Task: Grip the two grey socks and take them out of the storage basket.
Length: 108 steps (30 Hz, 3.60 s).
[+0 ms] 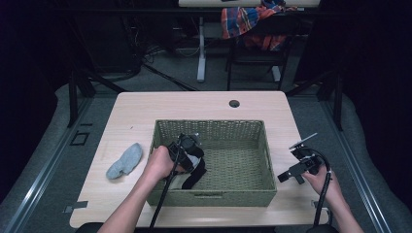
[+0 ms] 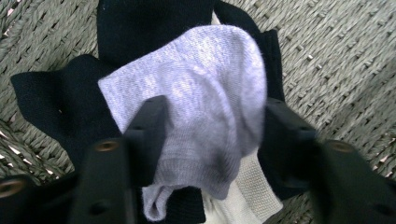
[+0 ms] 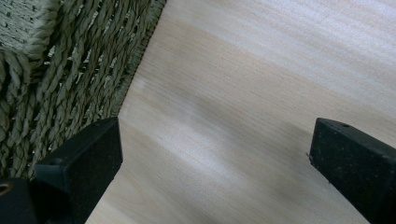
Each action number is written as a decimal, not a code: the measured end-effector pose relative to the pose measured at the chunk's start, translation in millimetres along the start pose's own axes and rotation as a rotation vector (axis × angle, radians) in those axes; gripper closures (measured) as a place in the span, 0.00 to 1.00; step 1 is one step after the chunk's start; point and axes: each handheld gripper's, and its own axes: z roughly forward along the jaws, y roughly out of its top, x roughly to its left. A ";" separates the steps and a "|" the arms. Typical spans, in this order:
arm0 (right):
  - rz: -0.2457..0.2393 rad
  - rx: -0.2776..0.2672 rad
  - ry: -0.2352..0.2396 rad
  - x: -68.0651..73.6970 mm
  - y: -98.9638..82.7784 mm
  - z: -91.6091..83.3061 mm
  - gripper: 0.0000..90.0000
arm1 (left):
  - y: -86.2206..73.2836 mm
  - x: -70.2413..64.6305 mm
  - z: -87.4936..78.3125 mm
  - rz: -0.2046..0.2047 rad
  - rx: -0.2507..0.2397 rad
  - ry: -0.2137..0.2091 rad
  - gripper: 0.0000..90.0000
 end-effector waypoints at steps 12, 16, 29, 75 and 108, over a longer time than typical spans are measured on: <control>0.018 -0.023 0.001 0.8 -1.0 1.1 0.03 | -6.8 3.4 -18.9 0.020 -0.046 -0.026 0.91; -0.003 0.002 -0.001 0.2 0.1 -0.7 0.03 | -10.3 5.2 -33.4 0.016 -0.082 -0.018 0.91; 0.019 -0.029 -0.001 2.7 -1.3 0.4 0.03 | -19.8 13.6 -67.3 -0.001 -0.181 -0.013 0.91; -0.005 0.004 -0.001 0.5 -0.1 -0.6 0.03 | -122.5 120.0 -118.8 -0.364 -0.233 0.165 0.91; -0.004 0.004 0.003 0.6 -0.1 -0.2 0.03 | -142.0 159.7 -33.8 -0.504 -0.086 0.078 0.91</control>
